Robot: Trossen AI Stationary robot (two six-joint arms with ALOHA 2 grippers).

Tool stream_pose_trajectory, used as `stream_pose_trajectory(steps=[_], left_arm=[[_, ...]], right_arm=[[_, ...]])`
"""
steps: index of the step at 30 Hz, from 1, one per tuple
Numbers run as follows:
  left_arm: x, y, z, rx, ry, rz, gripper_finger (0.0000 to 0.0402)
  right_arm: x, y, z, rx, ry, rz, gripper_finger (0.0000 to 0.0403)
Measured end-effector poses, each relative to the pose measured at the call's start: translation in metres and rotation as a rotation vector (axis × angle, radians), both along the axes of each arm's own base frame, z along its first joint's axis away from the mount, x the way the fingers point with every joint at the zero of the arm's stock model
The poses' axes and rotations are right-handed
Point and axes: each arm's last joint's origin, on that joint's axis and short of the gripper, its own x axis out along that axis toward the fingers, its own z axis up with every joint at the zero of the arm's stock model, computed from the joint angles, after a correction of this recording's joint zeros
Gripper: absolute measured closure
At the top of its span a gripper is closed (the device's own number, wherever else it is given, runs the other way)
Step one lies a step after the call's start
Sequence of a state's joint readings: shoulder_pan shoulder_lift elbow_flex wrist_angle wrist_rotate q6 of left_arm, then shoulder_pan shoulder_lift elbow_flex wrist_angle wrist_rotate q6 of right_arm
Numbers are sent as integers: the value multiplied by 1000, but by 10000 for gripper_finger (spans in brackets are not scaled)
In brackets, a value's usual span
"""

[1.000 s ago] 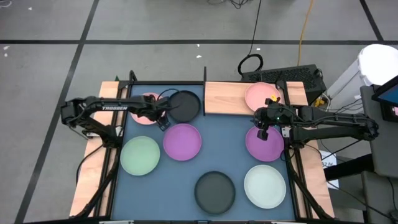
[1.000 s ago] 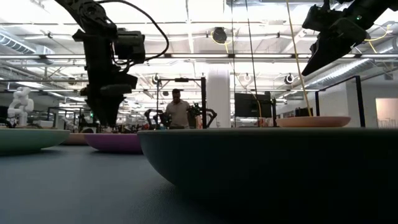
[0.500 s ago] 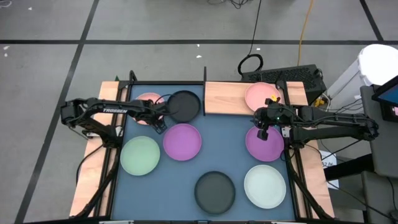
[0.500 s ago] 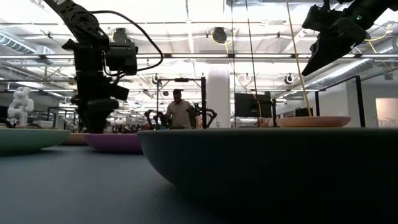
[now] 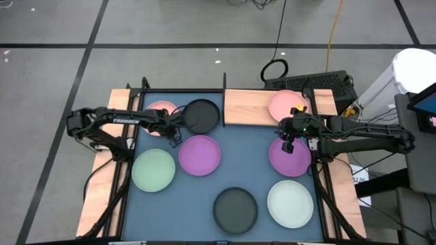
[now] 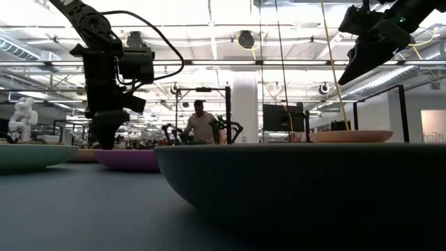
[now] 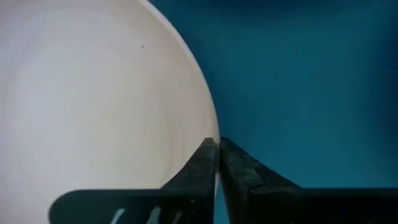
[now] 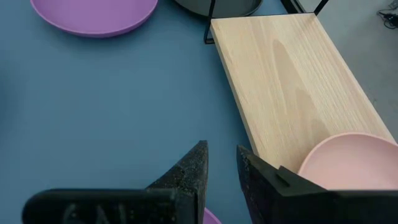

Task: Place and stack plates onto a shelf
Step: Put the pink plate on the shelf

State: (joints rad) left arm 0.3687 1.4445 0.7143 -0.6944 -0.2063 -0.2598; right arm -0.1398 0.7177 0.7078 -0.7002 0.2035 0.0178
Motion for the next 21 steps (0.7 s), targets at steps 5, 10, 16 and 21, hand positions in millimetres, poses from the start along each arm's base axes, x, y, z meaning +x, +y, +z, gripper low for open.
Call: stream_pose_trajectory(steps=[5,10,16,21], left_arm=[[0,-1,6,2,-4,-6,391],[4,-3,29,10,-9,-20,392],[19,-5,67,49,-33,-69,393],[32,-9,103,115,-77,-127,393]], right_arm=[[0,0,0,0,0,0,332],[0,0,0,0,0,0,332],[0,0,0,-1,0,1,332],[0,0,0,-1,0,1,332]])
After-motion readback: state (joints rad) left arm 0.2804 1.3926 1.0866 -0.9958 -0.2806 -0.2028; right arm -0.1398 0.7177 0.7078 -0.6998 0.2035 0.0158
